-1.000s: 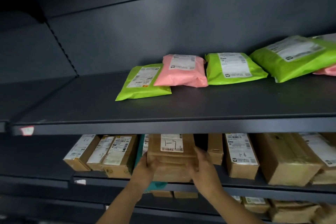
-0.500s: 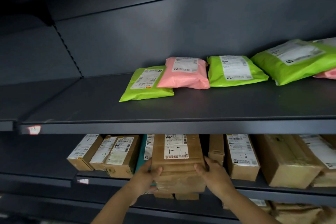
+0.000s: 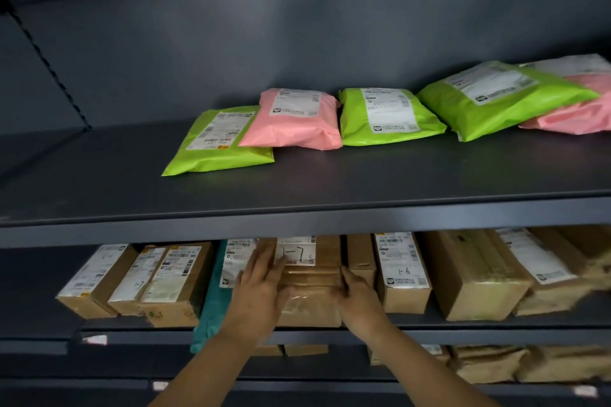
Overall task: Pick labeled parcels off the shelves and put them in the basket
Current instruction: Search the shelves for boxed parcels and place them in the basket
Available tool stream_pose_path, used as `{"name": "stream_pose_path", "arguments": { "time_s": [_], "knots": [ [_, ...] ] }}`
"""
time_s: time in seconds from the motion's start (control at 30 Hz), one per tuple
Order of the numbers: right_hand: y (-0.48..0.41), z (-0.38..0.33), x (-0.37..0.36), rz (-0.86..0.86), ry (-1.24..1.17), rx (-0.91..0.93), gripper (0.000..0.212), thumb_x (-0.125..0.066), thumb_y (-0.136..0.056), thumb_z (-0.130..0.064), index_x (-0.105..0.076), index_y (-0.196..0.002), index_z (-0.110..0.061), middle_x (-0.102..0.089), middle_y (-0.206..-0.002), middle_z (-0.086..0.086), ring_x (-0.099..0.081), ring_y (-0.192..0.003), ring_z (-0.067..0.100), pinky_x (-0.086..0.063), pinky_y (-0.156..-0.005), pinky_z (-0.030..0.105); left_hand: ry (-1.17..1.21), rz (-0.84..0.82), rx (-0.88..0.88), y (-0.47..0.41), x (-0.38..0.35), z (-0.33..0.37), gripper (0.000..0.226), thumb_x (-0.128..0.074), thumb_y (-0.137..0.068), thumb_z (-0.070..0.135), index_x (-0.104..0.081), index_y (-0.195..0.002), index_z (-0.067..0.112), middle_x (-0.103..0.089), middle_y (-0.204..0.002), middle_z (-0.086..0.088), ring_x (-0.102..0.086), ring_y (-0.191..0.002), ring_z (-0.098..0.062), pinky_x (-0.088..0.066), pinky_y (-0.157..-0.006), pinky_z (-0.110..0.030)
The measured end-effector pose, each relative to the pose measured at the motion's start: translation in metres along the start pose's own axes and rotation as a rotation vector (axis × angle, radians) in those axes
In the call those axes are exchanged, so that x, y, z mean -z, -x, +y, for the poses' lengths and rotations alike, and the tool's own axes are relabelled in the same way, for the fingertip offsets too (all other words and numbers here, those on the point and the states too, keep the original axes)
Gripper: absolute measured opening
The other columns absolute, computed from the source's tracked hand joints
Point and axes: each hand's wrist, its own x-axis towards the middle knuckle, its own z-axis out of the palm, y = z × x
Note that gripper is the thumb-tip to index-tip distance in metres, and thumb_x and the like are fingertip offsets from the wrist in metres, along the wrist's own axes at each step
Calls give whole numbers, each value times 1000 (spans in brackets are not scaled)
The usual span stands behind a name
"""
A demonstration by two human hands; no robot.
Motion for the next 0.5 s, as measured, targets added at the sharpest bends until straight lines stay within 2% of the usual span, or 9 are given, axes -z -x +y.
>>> {"name": "stream_pose_path", "arguments": {
  "time_s": [0.07,0.1,0.2,0.27,0.33,0.43,0.5],
  "knots": [
    [0,0,6,43,33,56,40,-47,-96,-21,-46,-136,-20,-50,-132,4,-54,-112,16,-42,-98,23,-127,-82,-97,-6,-3,5,77,-13,-84,64,-21,-150,24,-8,-158,3,-7,-146,-21,-11,-119,-45],
    [0,1,10,65,65,68,38,-46,-96,-17,-48,-134,-18,-50,-131,5,-54,-112,17,-43,-96,22,-182,-92,-107,-8,-5,5,76,-11,-86,64,-14,-151,25,-2,-159,5,-3,-147,-18,-3,-119,-39],
    [-6,5,21,140,376,105,47,-43,-95,-7,-36,-141,-10,-40,-141,9,-45,-125,21,-40,-101,24,-208,-75,-85,-17,-6,-3,62,-30,-98,48,-6,-151,26,5,-158,8,3,-146,-14,8,-112,-27],
    [-12,12,23,140,579,144,59,-43,-94,-8,-20,-148,-11,-23,-153,8,-26,-139,21,-27,-110,24,-116,-46,-70,-19,-7,-10,62,-38,-96,44,-13,-150,26,-2,-158,8,-2,-146,-13,7,-112,-24],
    [-19,18,21,114,706,132,64,-43,-95,-13,-10,-150,-11,-13,-156,8,-14,-144,23,-18,-115,26,-31,-41,-61,-19,-9,-14,62,-43,-95,44,-20,-149,27,-8,-157,9,-7,-146,-13,2,-117,-25],
    [-33,20,11,97,873,63,71,-43,-96,-20,0,-151,-10,-5,-158,12,-6,-145,31,-16,-117,35,9,-45,-75,-22,-15,-13,61,-47,-94,42,-24,-148,26,-12,-156,10,-9,-146,-14,-4,-120,-30],
    [-43,21,4,89,978,10,72,-44,-96,-25,1,-151,-11,-8,-156,16,-11,-141,35,-21,-114,39,30,-34,-82,-24,-17,-13,60,-49,-93,40,-27,-147,26,-14,-156,9,-10,-146,-13,-4,-119,-28]
  ]
}}
